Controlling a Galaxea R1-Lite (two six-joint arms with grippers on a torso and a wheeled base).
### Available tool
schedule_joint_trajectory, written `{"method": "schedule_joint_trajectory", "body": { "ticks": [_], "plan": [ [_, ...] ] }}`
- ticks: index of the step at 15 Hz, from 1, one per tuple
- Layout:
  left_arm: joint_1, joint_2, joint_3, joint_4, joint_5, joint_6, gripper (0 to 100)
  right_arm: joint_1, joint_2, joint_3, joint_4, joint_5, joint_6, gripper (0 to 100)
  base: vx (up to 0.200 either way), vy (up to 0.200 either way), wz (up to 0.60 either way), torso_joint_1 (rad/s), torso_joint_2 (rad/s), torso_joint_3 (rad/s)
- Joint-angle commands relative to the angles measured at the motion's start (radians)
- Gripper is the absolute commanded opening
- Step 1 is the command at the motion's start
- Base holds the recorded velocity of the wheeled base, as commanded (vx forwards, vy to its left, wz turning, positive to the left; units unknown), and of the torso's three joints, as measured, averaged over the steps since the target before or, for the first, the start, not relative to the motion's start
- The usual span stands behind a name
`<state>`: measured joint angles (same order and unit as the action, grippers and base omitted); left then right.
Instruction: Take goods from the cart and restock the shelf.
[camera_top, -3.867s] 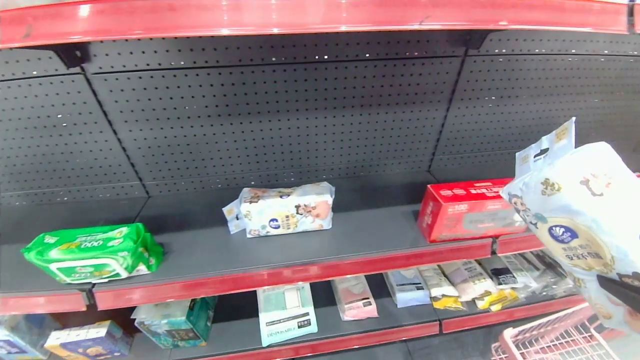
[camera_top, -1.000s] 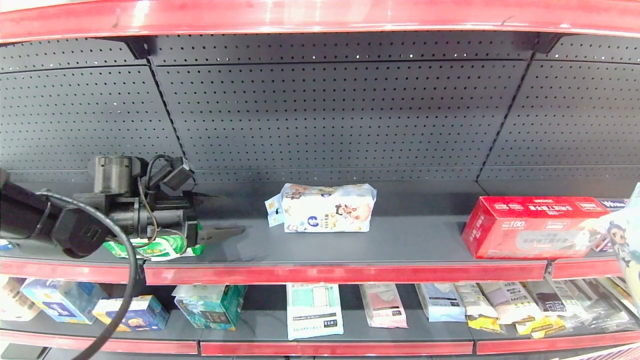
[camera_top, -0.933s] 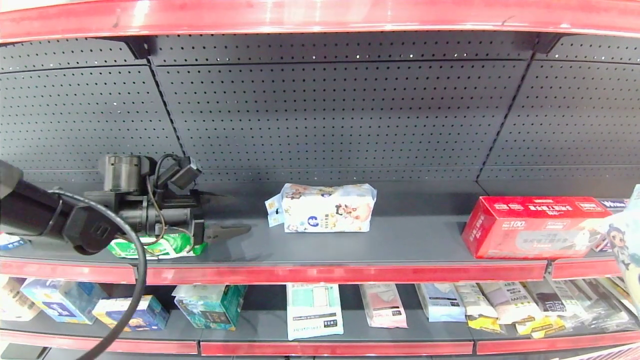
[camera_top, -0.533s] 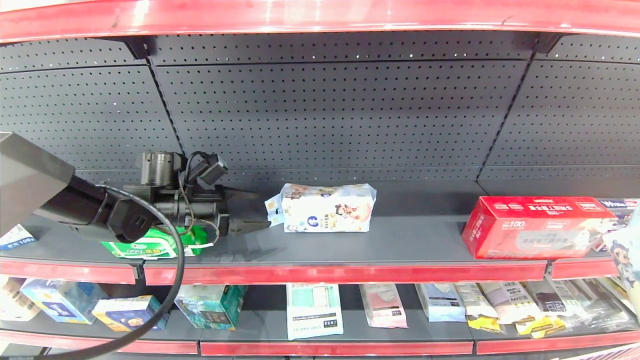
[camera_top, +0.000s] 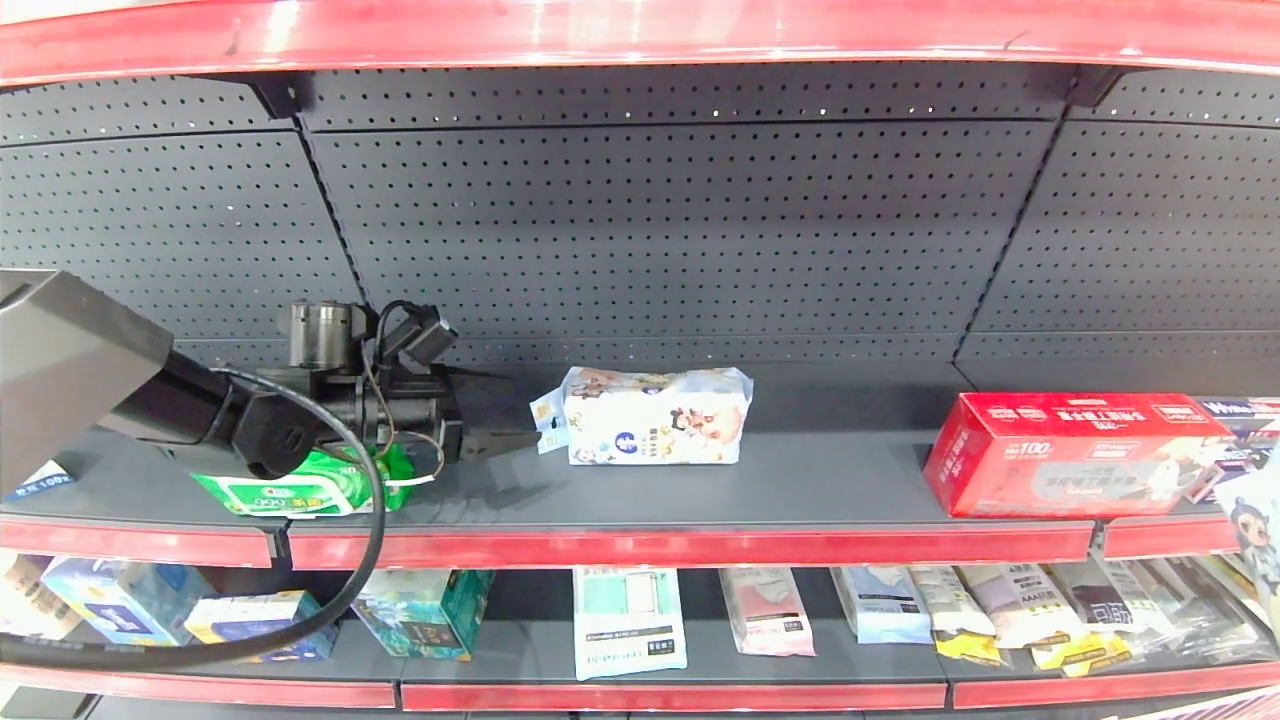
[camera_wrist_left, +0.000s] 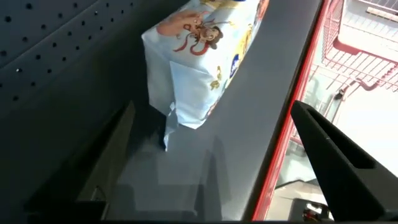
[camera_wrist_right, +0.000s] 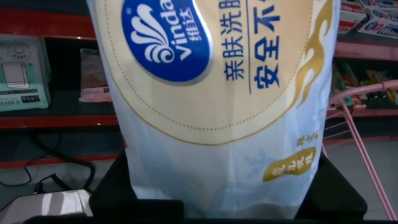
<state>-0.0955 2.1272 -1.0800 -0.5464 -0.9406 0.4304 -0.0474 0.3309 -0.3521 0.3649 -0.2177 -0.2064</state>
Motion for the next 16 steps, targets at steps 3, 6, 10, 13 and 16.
{"method": "schedule_joint_trajectory", "body": {
  "ticks": [3, 6, 10, 13, 16],
  "plan": [
    [0.003, 0.007, -0.009, 0.000, 0.000, -0.012, 100, 0.004, -0.082, 0.039, 0.000, 0.001, 0.002, 0, 0.000, 0.000, 0.00, 0.000, 0.00, 0.000],
    [0.016, 0.033, -0.040, -0.014, 0.005, -0.036, 100, 0.004, -0.096, 0.056, 0.000, 0.001, 0.004, 0, 0.000, 0.000, 0.00, 0.000, 0.00, 0.000],
    [0.013, 0.082, -0.078, -0.058, 0.026, -0.061, 100, 0.004, -0.108, 0.073, 0.002, 0.001, 0.004, 0, 0.000, 0.000, 0.00, 0.000, 0.00, 0.000],
    [0.011, 0.108, -0.112, -0.061, 0.031, -0.062, 100, 0.004, -0.107, 0.074, 0.002, 0.000, 0.002, 0, 0.000, 0.000, 0.00, 0.000, 0.00, 0.000],
    [-0.015, 0.122, -0.129, -0.061, 0.022, -0.064, 100, 0.004, -0.108, 0.090, 0.002, 0.000, -0.001, 0, 0.000, 0.000, 0.00, 0.000, 0.00, 0.000]
  ]
}}
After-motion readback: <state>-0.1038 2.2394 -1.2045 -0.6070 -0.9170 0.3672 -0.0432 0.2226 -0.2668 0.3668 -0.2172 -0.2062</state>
